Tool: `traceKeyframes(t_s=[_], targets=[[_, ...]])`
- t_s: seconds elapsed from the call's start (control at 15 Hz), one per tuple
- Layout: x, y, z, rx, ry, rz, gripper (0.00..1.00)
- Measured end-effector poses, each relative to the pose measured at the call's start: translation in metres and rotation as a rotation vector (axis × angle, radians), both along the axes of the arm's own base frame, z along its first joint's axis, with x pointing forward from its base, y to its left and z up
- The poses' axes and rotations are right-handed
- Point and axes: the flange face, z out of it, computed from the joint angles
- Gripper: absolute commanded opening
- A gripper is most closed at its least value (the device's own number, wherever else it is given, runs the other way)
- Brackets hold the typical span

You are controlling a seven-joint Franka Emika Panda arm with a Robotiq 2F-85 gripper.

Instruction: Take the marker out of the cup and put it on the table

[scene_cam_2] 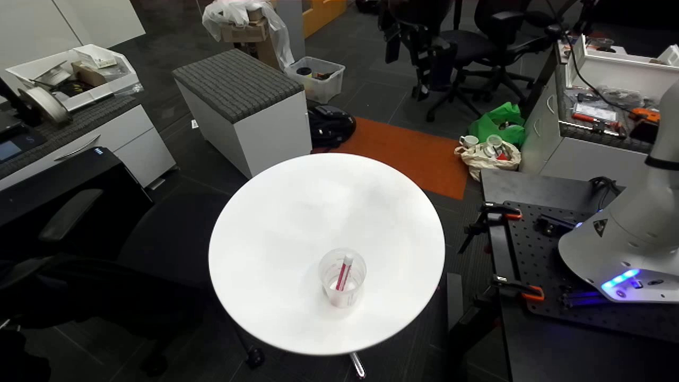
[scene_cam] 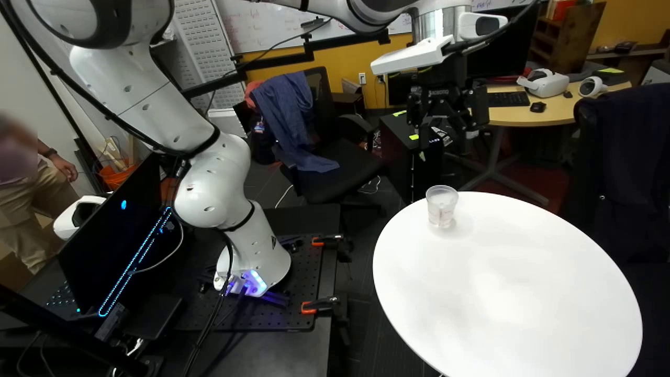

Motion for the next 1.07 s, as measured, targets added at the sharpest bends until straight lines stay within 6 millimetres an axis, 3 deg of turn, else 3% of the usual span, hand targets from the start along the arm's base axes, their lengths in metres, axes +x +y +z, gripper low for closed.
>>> traceKeyframes(t_s=[1.07], targets=[[0.045, 0.06, -0.051, 0.004, 0.217, 0.46, 1.0]])
